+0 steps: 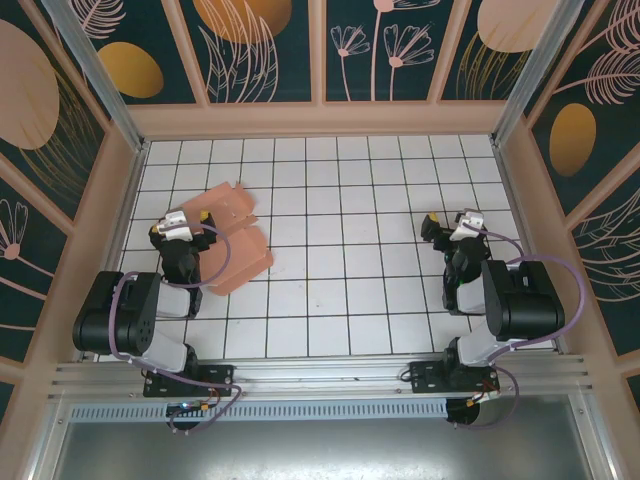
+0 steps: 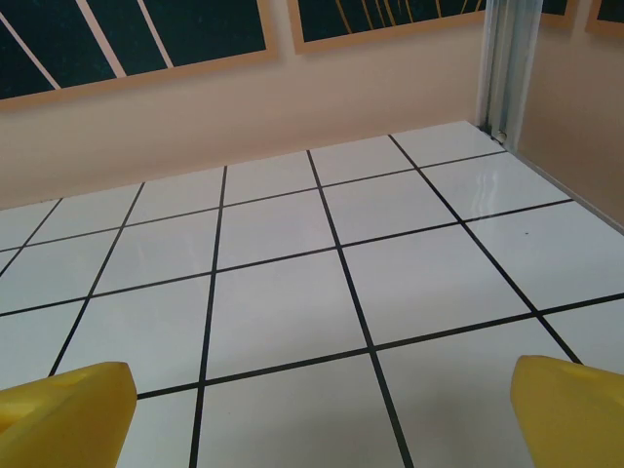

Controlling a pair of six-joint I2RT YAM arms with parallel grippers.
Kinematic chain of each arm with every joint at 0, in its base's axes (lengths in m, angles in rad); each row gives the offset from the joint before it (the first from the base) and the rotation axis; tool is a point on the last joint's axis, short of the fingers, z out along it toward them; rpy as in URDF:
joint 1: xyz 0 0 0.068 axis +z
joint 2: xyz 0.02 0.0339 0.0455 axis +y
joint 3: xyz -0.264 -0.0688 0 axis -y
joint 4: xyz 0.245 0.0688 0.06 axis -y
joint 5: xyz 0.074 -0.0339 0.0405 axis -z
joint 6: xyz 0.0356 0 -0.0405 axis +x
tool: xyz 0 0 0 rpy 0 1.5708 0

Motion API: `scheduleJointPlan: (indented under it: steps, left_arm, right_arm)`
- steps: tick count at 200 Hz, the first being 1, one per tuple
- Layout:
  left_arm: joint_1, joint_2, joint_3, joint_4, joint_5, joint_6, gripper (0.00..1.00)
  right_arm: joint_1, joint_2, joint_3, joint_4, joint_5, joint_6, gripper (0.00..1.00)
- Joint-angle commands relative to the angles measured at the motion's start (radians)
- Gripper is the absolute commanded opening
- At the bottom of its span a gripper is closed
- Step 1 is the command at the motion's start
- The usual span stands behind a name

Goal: Fold the paper box

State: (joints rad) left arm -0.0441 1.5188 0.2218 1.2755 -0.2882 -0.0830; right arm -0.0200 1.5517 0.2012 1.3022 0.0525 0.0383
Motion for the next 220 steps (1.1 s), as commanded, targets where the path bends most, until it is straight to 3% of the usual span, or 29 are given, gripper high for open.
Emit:
scheduleJointPlan:
  steps: [1, 145, 170, 220]
  left_arm:
    - [0.008, 0.001, 0.002, 0.022, 0.013, -0.013, 0.99]
    - [0.006, -0.010, -0.007, 0.032, -0.004, -0.012, 0.99]
    - [0.003, -0.132, 0.019, -0.115, -0.028, -0.013, 0.99]
    - [-0.044, -0.386, 0.127, -0.480, -0.026, -0.106, 0.99]
  right_arm:
    - [0.002, 0.005, 0.011, 0.023, 0.012, -0.011, 0.99]
    - [0.002, 0.004, 0.008, 0.027, 0.011, -0.014, 0.99]
    - [0.013, -0.046, -0.024, 0.049, -0.003, -0.033, 0.99]
    - [0.128, -0.313, 0.079, -0.312, 0.077, -0.113, 0.99]
